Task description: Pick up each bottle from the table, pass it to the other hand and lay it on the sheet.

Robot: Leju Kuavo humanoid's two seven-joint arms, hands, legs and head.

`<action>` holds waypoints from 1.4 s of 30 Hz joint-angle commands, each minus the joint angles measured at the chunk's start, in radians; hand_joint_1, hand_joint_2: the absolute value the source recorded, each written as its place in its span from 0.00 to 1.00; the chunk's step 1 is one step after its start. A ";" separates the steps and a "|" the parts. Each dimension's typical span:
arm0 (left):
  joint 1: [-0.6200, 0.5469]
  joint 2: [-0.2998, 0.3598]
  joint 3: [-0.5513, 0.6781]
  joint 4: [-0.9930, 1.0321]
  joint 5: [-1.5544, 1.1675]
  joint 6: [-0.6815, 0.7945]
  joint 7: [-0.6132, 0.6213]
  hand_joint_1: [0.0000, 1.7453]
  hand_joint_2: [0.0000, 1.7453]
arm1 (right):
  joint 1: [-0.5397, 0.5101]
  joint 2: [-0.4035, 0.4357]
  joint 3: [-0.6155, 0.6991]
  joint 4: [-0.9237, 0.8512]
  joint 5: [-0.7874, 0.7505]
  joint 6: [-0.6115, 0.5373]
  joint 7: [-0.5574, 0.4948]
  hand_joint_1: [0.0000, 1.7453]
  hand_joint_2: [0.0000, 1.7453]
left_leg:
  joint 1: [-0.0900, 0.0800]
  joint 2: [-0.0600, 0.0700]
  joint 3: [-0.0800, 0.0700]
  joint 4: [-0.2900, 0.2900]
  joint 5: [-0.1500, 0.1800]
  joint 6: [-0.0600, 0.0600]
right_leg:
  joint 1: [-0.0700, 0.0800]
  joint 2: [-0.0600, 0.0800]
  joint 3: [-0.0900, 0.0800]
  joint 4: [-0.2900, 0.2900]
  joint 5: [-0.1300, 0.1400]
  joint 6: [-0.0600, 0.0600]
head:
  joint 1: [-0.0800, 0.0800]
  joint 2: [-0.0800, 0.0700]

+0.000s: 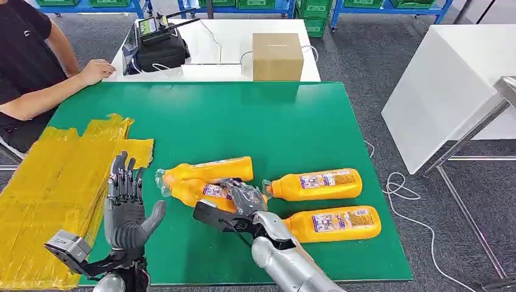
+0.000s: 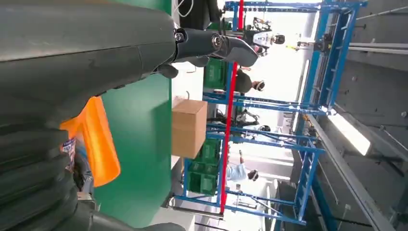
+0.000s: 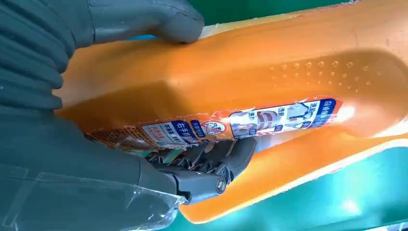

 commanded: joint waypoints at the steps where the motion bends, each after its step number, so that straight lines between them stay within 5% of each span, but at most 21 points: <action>1: -0.028 0.042 -0.018 0.061 0.001 0.002 0.006 0.00 1.00 | 0.038 -0.023 -0.040 0.101 -0.010 0.005 0.003 1.00 1.00 | 0.000 -0.002 -0.002 -0.001 0.001 -0.001 | 0.000 -0.003 -0.001 0.000 0.001 0.000 | 0.000 0.000; 16: -0.028 0.042 -0.018 0.061 0.001 0.002 0.006 0.00 1.00 | 0.038 -0.023 -0.040 0.101 -0.010 0.005 0.003 1.00 1.00 | 0.000 -0.002 -0.002 -0.001 0.002 -0.001 | 0.000 -0.003 -0.002 -0.001 0.001 0.000 | 0.000 0.000; 17: -0.024 0.014 0.017 0.084 0.105 -0.028 0.084 0.00 1.00 | 0.164 -0.011 -0.166 -0.025 -0.136 0.068 -0.123 1.00 1.00 | -0.001 -0.004 -0.005 -0.003 0.004 -0.001 | -0.001 -0.005 -0.005 -0.002 0.002 0.000 | 0.000 0.000; 18: -0.020 0.030 0.026 0.102 0.120 -0.038 0.074 0.00 1.00 | 0.252 -0.041 -0.137 -0.391 -0.395 0.081 -0.500 1.00 1.00 | 0.000 -0.003 -0.004 -0.001 0.003 -0.001 | 0.000 -0.003 -0.003 -0.001 0.001 0.000 | 0.000 0.000; 19: -0.019 0.035 0.035 0.129 0.125 -0.048 0.047 0.00 1.00 | 0.364 -0.077 -0.096 -0.694 -0.406 0.129 -0.527 1.00 1.00 | 0.000 -0.006 -0.005 -0.004 0.004 -0.001 | 0.000 -0.007 -0.003 -0.004 0.002 0.000 | 0.000 0.000; 20: -0.019 0.035 0.039 0.136 0.125 -0.052 0.040 0.00 1.00 | 0.393 -0.095 -0.074 -0.789 -0.420 0.141 -0.464 1.00 1.00 | 0.000 -0.005 -0.004 -0.002 0.002 -0.001 | 0.000 -0.006 -0.003 -0.002 0.001 0.000 | 0.000 0.000; 33: -0.025 0.030 0.041 0.123 0.121 -0.063 0.040 0.00 1.00 | 0.344 -0.102 -0.066 -0.680 -0.440 0.110 -0.511 1.00 1.00 | -0.001 -0.004 -0.028 -0.001 0.006 0.002 | 0.000 -0.004 -0.017 0.000 0.003 0.003 | 0.000 0.000; 42: -0.029 0.030 0.040 0.127 0.119 -0.066 0.040 0.00 1.00 | 0.341 -0.103 -0.063 -0.673 -0.434 0.108 -0.511 1.00 1.00 | -0.001 -0.005 -0.029 0.000 0.006 0.002 | -0.001 -0.004 -0.018 0.000 0.003 0.003 | 0.000 0.000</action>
